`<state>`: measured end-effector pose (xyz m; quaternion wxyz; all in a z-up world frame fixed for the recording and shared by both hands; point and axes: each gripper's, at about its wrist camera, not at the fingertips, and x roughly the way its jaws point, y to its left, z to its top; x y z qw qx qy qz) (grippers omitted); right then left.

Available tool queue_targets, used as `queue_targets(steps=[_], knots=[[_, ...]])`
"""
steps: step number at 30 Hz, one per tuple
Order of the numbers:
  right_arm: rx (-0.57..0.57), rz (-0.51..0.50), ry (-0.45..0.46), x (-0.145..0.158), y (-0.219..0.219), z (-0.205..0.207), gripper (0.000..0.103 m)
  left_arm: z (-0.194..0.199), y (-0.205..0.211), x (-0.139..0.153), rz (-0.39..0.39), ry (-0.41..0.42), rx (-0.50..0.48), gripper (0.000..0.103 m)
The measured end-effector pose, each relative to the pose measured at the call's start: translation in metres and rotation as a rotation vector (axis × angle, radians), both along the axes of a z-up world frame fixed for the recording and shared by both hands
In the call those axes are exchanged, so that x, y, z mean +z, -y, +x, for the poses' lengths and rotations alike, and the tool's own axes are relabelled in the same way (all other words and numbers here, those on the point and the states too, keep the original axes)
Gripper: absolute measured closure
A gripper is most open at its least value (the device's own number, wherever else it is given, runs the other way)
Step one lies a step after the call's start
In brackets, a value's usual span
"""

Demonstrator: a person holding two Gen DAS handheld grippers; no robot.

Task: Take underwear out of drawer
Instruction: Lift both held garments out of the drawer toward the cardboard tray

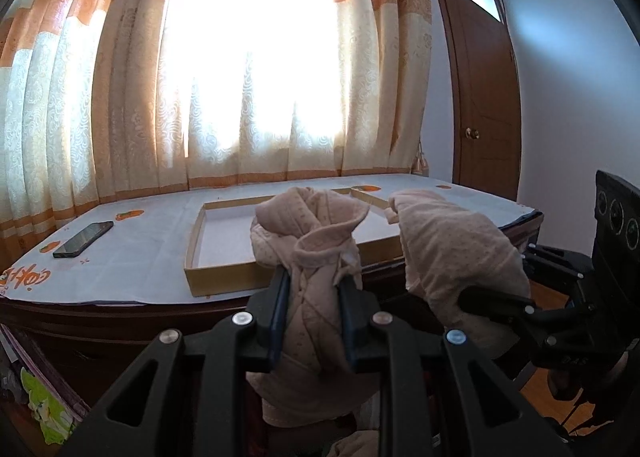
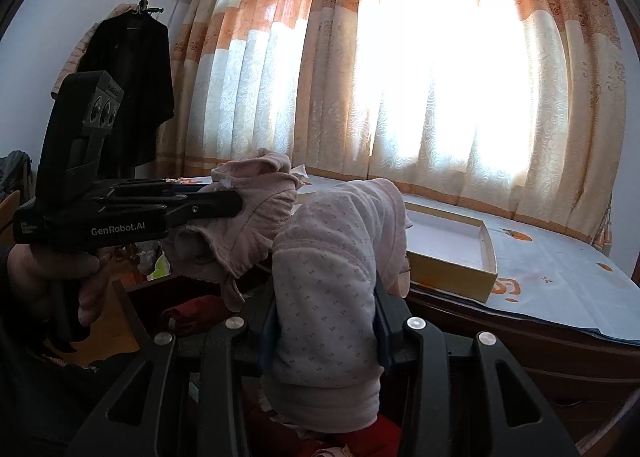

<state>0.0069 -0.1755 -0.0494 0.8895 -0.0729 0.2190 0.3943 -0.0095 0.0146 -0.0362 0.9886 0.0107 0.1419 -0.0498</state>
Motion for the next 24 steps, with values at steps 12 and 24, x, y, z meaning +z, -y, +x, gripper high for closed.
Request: queue_targets(steps=[12,24], knots=[[-0.019,0.012,0.017,0.006,0.001,0.0,0.061,0.007,0.004,0.011,0.014,0.026,-0.015,0.081],[-0.04,0.042,0.016,0.02,0.008,0.012,0.061,0.02,0.011,0.027,0.004,0.022,-0.05,0.081]])
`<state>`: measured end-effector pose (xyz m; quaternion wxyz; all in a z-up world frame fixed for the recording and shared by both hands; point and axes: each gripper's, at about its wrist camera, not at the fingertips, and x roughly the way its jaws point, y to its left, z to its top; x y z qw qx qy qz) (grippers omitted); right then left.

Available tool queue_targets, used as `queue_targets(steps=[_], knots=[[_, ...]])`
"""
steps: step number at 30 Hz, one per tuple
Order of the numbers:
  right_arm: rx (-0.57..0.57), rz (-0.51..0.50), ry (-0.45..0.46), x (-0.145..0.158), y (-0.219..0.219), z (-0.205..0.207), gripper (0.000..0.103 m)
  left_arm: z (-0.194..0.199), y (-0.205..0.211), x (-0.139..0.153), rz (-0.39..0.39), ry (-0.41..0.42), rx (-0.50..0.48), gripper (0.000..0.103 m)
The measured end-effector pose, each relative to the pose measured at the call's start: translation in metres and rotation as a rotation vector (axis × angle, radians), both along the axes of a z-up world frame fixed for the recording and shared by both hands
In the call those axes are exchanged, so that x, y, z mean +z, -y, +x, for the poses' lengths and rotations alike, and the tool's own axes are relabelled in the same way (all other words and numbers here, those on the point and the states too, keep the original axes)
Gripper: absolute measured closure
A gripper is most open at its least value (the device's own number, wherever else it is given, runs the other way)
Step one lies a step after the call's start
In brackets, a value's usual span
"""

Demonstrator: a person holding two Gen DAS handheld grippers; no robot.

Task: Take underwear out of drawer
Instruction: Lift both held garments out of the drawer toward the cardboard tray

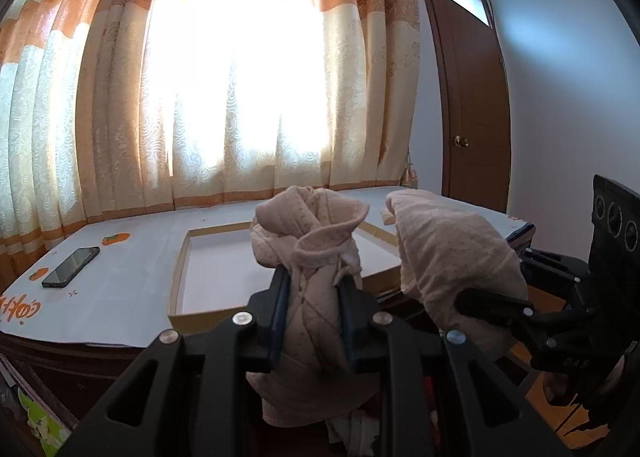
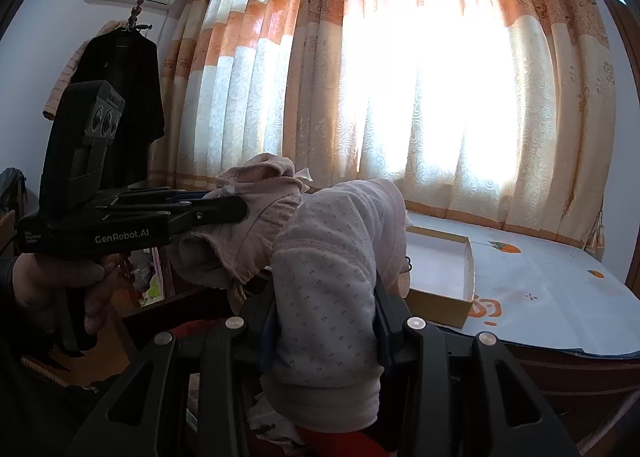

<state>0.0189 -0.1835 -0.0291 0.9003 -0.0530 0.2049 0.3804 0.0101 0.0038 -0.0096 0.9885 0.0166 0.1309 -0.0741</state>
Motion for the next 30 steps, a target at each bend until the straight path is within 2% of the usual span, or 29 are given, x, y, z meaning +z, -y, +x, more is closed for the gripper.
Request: queue_targets(steps=[5,13,23,30], knots=[[-0.004,0.007,-0.005,0.006,0.002,0.006,0.061,0.01,0.0,0.009,-0.007,-0.014,-0.011,0.081],[-0.03,0.057,-0.069,0.013,0.013,0.031,0.061,0.028,0.003,0.022,-0.004,-0.029,-0.03,0.081],[-0.036,0.034,-0.109,0.018,0.014,0.054,0.061,0.067,0.003,0.032,-0.041,-0.141,-0.084,0.081],[-0.039,0.012,-0.136,0.019,0.011,0.078,0.061,0.092,0.002,0.039,-0.032,-0.173,-0.087,0.081]])
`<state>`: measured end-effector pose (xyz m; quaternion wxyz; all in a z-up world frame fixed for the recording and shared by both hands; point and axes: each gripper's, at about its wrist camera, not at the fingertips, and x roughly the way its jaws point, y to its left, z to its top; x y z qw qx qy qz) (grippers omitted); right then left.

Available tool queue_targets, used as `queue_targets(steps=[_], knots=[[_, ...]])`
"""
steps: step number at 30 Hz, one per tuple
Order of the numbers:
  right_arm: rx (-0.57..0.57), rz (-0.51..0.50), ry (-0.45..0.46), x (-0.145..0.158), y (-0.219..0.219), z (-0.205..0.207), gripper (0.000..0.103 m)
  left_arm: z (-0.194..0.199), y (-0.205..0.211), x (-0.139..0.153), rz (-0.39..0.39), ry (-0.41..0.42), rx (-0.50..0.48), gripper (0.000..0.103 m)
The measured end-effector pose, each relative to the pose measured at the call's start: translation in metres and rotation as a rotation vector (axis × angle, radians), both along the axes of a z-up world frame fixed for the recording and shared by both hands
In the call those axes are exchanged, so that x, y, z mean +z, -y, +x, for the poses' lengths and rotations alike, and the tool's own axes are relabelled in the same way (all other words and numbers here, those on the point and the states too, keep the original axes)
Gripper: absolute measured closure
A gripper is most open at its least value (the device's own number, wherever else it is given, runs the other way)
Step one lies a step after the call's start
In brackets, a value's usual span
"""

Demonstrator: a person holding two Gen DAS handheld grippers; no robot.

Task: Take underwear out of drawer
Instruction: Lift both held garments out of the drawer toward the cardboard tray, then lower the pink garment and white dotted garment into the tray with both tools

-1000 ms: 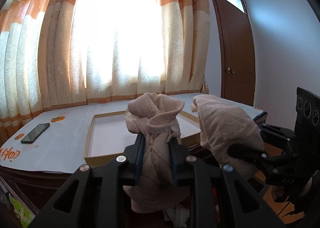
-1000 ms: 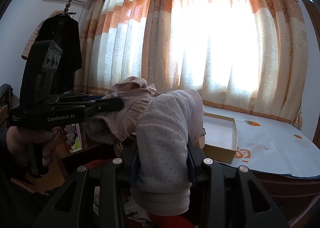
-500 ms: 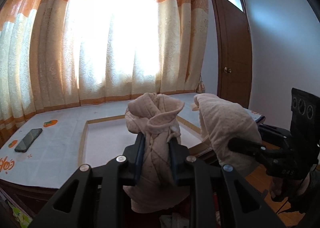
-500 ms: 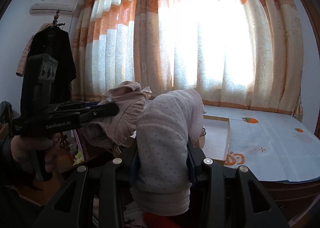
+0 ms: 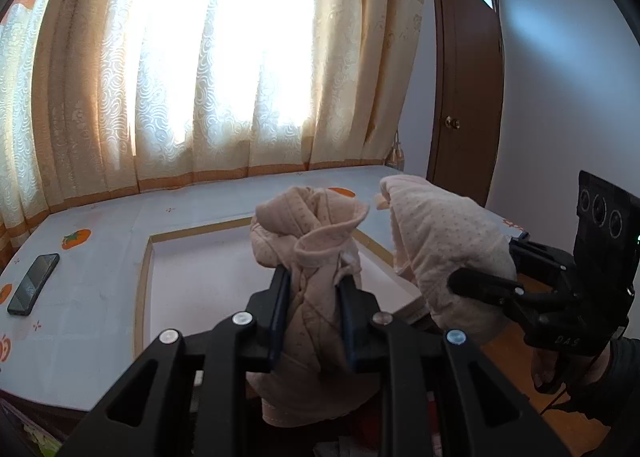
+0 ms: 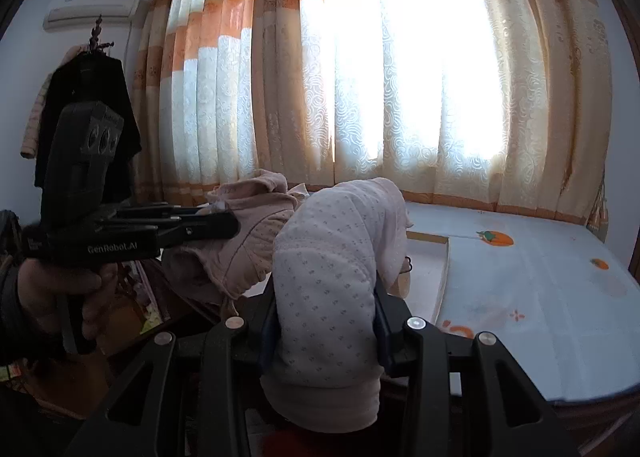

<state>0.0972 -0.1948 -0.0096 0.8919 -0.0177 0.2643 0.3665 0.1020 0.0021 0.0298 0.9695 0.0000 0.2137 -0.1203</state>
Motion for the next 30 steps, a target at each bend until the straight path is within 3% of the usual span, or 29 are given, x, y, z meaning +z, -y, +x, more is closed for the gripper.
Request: queue_targets(steps=[12,30], knots=[[-0.003,-0.015,-0.04,0.004,-0.005,0.052,0.061,0.053,-0.003,0.012,0.011,-0.067,-0.007,0.081],[-0.023,-0.147,-0.129,-0.018,-0.028,0.136,0.061,0.147,0.001,0.004,0.012,-0.205,0.007,0.081]])
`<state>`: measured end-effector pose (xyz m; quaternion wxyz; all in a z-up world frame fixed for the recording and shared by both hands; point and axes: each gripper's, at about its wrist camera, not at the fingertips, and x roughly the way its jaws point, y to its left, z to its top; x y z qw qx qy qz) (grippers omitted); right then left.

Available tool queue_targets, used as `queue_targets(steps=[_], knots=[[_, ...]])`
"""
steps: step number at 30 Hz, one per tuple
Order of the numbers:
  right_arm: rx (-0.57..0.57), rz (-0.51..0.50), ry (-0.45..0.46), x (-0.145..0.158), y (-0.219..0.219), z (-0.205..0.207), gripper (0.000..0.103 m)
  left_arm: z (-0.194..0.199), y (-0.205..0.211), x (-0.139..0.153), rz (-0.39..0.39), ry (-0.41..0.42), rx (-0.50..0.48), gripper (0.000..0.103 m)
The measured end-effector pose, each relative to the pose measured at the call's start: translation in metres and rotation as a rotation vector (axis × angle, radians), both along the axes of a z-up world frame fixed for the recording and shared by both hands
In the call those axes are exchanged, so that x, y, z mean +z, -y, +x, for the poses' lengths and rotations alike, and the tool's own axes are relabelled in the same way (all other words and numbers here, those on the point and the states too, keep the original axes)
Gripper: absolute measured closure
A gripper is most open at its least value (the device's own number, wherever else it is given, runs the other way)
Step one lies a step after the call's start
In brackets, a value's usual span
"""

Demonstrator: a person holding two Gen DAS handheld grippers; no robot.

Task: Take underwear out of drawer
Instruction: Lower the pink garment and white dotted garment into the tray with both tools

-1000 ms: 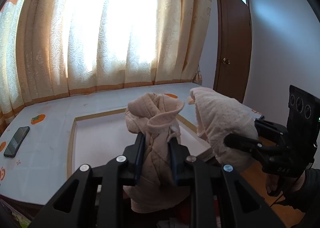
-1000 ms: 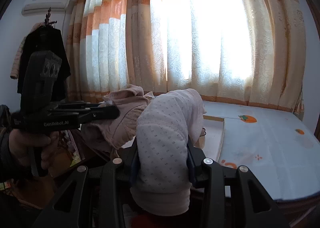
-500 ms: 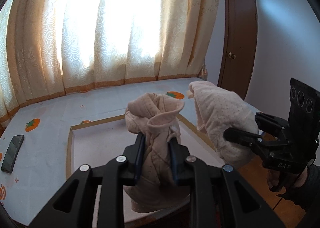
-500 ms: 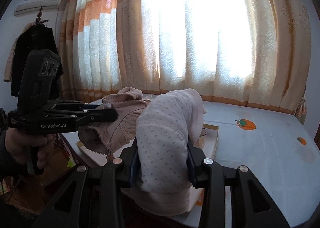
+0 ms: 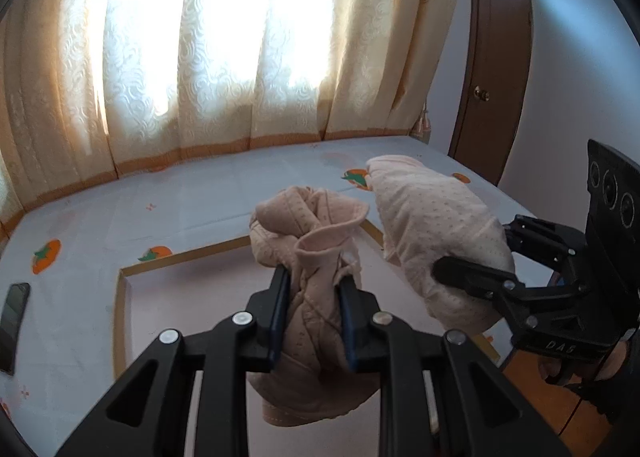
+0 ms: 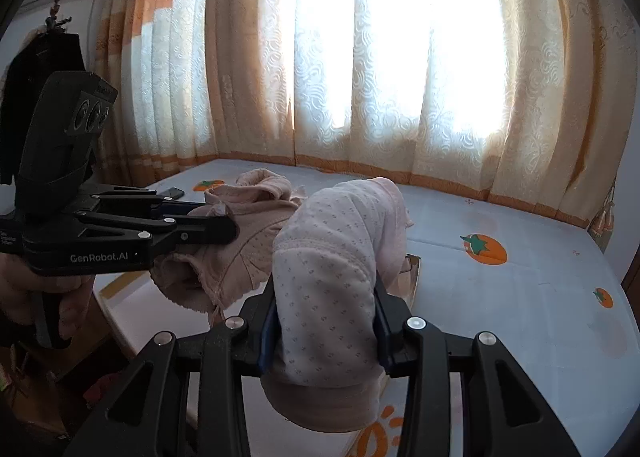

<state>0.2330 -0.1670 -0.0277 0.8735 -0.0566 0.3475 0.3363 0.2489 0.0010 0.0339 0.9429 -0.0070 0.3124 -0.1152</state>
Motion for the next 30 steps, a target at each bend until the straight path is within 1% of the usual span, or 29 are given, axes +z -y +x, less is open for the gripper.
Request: queue_targets(steps=[3,8,11,15,19,26,30], knots=[[-0.003,-0.014,-0.029,-0.006,-0.005,0.012,0.061,0.016,-0.001,-0.006,-0.016,-0.043,0.0,0.081],[-0.001,-0.063,-0.064,-0.018,-0.015,0.031,0.061,0.044,-0.01,-0.018,-0.061,-0.126,0.036,0.081],[0.007,-0.084,-0.084,-0.023,-0.019,0.04,0.061,0.057,-0.013,-0.024,-0.065,-0.175,0.045,0.081],[0.012,-0.108,-0.12,-0.031,-0.022,0.05,0.061,0.07,-0.017,-0.034,-0.094,-0.222,0.056,0.081],[0.022,-0.143,-0.154,-0.04,-0.026,0.054,0.061,0.08,-0.016,-0.041,-0.123,-0.252,0.058,0.081],[0.019,-0.183,-0.204,-0.053,-0.028,0.061,0.061,0.092,-0.008,-0.047,-0.114,-0.272,0.053,0.081],[0.012,-0.183,-0.224,-0.057,-0.027,0.066,0.061,0.096,-0.007,-0.05,-0.117,-0.278,0.051,0.081]])
